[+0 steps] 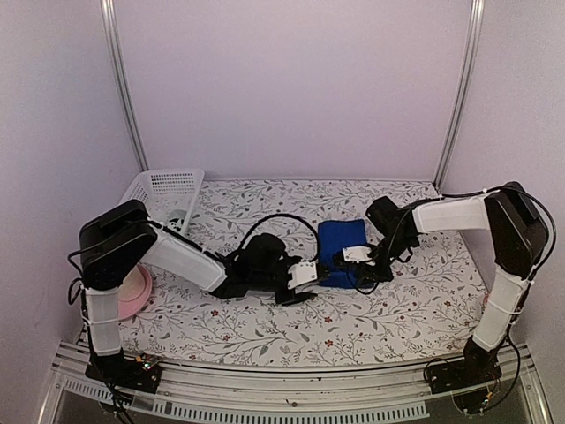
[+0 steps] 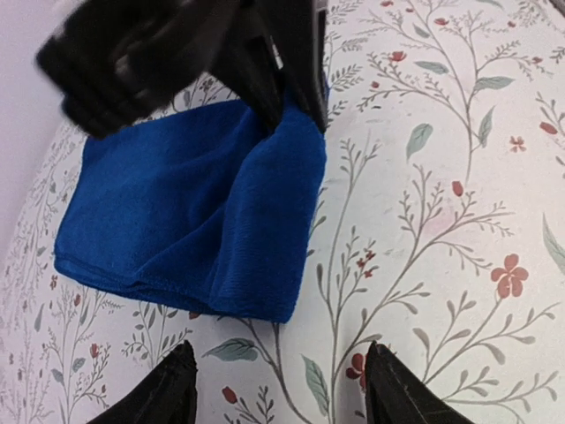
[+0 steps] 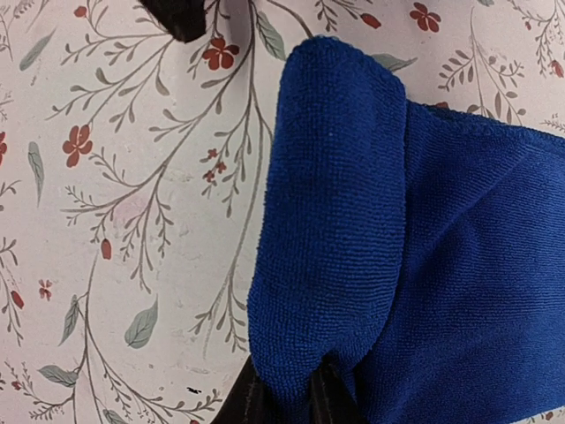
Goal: Roll the towels
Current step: Roll the towel at the center of the board.
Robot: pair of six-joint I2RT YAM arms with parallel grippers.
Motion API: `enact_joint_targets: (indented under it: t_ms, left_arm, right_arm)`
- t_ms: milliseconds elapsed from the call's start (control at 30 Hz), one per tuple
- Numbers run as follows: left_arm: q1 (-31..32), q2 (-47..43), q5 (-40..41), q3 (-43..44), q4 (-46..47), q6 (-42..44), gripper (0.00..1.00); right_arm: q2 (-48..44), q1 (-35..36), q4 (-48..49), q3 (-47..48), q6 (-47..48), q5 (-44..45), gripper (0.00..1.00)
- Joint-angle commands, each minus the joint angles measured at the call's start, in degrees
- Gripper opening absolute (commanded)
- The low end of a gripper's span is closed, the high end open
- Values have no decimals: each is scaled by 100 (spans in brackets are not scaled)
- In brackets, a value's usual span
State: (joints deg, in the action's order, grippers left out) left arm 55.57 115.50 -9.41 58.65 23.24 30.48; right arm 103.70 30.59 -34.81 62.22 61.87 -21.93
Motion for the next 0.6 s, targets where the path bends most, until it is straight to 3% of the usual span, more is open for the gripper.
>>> enact_joint_targets:
  t_ms: [0, 300, 567]
  left_arm:
    - [288, -60, 652, -207, 907, 760, 64]
    - [815, 265, 1391, -255, 1627, 1686, 63]
    - [997, 324, 1071, -273, 1546, 2056, 59]
  right_arm:
    - [509, -152, -1511, 394, -55, -697, 18]
    - [1184, -272, -2890, 1303, 323, -1430, 18]
    - [1684, -361, -3364, 1759, 385, -1675, 18]
